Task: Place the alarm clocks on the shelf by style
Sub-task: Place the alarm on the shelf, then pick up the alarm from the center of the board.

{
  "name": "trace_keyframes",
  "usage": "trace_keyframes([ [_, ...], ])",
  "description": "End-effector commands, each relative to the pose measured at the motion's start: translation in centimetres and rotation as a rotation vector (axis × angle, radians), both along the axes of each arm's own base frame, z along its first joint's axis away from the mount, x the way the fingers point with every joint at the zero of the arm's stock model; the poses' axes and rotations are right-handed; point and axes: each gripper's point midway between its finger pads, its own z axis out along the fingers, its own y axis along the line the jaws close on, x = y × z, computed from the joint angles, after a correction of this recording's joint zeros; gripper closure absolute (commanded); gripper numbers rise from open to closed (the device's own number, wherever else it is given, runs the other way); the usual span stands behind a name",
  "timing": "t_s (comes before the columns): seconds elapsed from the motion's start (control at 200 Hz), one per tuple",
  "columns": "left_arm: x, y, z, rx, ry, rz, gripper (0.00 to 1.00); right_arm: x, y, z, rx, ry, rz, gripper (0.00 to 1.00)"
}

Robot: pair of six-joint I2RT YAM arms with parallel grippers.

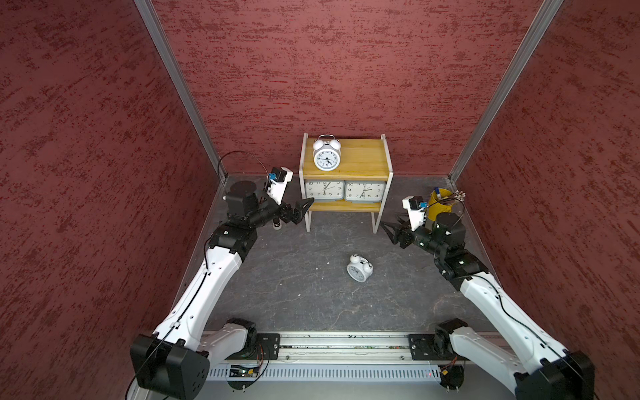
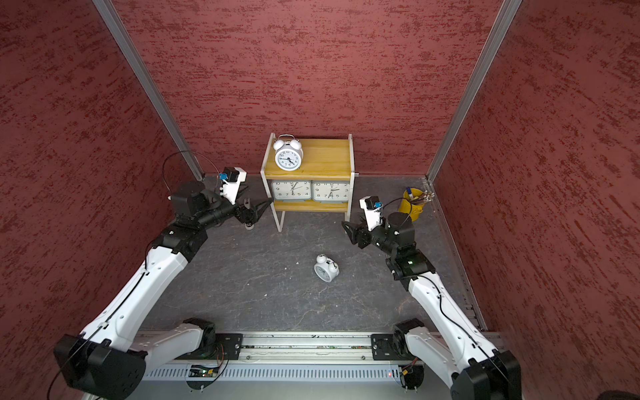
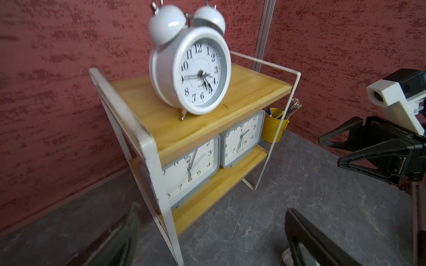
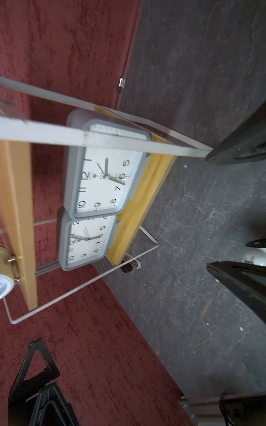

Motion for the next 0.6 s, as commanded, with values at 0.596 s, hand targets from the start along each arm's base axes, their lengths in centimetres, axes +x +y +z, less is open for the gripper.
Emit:
trace_keyframes([
  [0.596, -3.0, -2.4, -6.9, 0.0, 0.139, -0.116, 0.0, -5.9, 5.0, -10.1, -0.133, 0.291, 0.168, 0.49],
])
